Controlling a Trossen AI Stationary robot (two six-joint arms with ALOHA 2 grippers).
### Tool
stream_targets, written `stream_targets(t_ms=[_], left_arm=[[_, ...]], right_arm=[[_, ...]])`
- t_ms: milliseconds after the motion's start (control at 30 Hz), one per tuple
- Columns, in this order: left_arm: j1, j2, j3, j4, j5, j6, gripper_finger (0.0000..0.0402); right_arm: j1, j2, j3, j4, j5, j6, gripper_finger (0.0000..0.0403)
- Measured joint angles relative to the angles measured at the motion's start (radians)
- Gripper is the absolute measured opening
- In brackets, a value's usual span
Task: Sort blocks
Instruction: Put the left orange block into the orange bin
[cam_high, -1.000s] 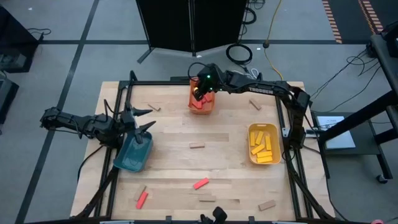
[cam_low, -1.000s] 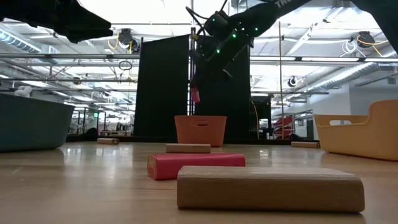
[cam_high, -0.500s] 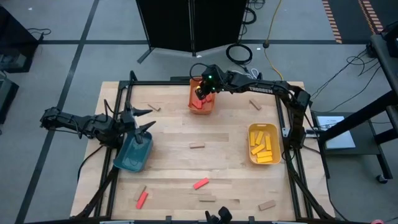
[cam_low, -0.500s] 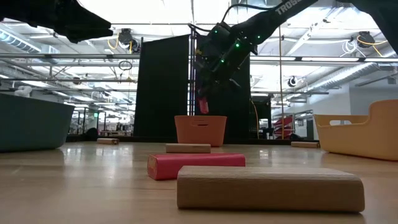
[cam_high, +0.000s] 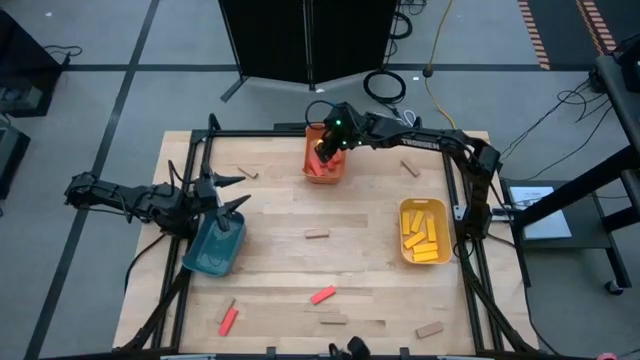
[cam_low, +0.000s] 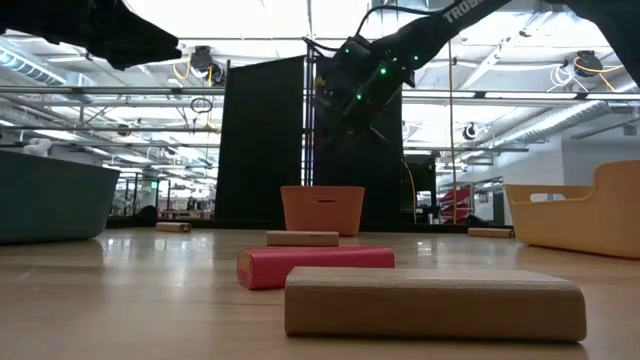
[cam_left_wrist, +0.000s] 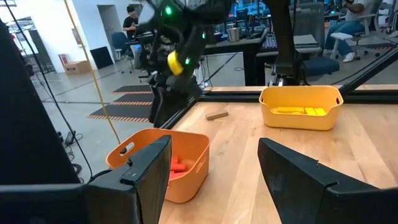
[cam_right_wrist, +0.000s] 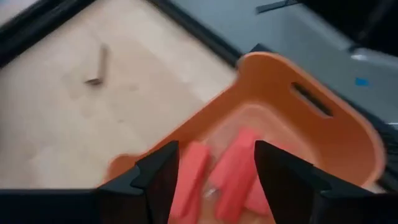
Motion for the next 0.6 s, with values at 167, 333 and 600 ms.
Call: stream_targets(t_ms=[167,333,600], left_arm=[[0.000,0.000,0.000,-0.003,0.000,0.001,0.0238],[0.000,0.000,0.000,-0.004,0.000,0.003,0.0238],[0.000,0.000,0.000,-0.003,0.068,-0.024,0.0238]], right_arm=[[0.027,-0.004,0.056,-0.040,-0.232,-0.001,0.0203],[0.111,-0.005,0.111,-0.046,-0.354,0.005,0.0199],[0.317,-0.005,0.184,-0.125,-0.353,0.006,0.0199]])
